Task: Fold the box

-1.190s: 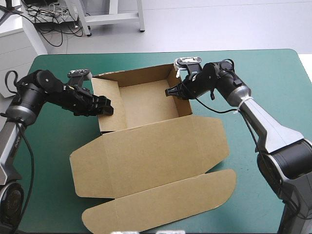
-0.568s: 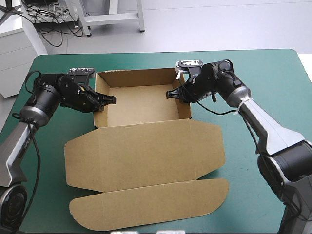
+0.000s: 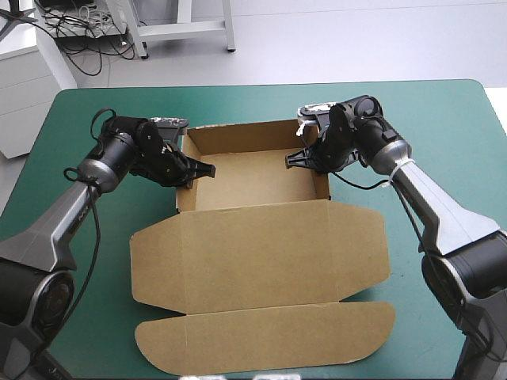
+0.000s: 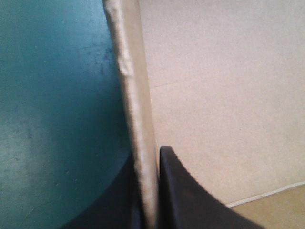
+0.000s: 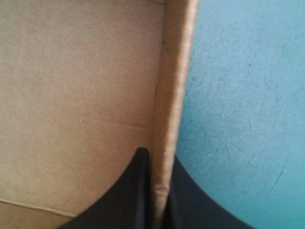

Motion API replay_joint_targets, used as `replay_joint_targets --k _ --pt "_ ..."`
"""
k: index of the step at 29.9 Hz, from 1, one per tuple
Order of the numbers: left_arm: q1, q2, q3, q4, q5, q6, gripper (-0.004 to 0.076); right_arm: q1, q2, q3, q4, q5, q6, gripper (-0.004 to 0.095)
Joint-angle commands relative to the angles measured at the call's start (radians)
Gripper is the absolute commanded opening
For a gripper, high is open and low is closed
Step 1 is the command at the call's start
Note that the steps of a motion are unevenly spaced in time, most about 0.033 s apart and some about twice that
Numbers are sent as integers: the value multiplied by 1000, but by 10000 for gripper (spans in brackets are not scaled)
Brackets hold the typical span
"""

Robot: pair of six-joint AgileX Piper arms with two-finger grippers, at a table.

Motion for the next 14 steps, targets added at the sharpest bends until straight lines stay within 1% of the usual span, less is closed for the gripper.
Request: replay_joint_targets --k 1,6,8,10,12,14 --pt "-34 -7 -33 16 -44 32 -10 0 -14 -24 16 8 -37 -14" --pt "-45 25 -33 31 -50 38 -9 0 36 -24 30 85 -37 -14" --pt "-45 25 -33 53 -63 38 -7 0 44 -26 10 110 -41 -13" --pt "-45 25 -33 85 -65 40 20 2 44 -29 -13 110 -37 0" --pt "-45 25 -33 119 -50 54 83 2 44 -42 -50 110 12 76" --pt "-45 25 -33 150 -34 61 197 2 44 -57 -96 110 90 216"
